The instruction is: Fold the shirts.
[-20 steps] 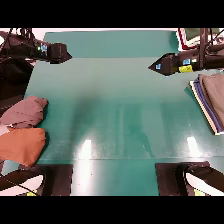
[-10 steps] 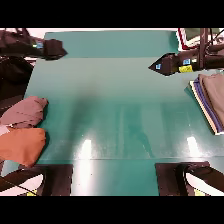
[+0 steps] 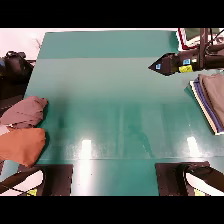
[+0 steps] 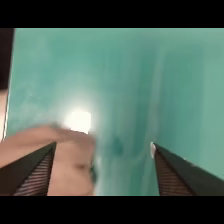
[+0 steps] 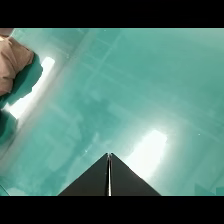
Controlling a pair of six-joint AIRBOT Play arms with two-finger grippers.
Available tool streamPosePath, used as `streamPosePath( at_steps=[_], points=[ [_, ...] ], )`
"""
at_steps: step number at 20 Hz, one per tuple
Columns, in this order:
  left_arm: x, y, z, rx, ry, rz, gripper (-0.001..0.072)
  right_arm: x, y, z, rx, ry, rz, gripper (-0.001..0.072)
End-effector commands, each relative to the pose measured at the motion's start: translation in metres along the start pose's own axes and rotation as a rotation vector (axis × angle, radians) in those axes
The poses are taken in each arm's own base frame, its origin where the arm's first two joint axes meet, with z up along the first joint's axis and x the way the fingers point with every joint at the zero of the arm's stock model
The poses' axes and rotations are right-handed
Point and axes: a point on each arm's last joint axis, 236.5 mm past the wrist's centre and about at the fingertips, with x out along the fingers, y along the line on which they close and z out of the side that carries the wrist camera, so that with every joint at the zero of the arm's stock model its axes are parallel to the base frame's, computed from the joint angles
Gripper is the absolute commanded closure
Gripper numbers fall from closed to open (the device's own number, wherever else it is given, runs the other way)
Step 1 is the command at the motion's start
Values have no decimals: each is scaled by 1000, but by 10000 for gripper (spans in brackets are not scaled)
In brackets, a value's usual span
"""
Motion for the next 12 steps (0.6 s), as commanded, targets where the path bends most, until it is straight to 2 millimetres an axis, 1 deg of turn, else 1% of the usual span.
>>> streamPosePath(
  at_steps=[1,3,5,7,8,9,10,11,12],
  points=[
    [71,24,-69,-18,185,52,-8,0,0,0,0,1,1,695],
    [110,25,-108,-18,305,52,-8,0,0,0,0,1,0,695],
    [136,26,-135,-18,402,50,-8,0,0,0,0,1,1,695],
    [147,26,-148,-41,450,53,-6,0,0,0,0,0,1,695],
    [147,26,-148,-53,449,57,-3,0,0,0,0,-1,0,695],
    [146,27,-144,-56,438,60,243,0,0,2,0,-8,-1,695],
    [142,28,-138,-50,421,66,520,0,-1,5,0,-19,-3,695],
    [136,29,-127,-28,396,65,676,0,-1,7,-1,-29,-5,695],
    [126,29,-112,-4,360,63,680,0,-1,9,-1,-37,-5,696]
  ],
)
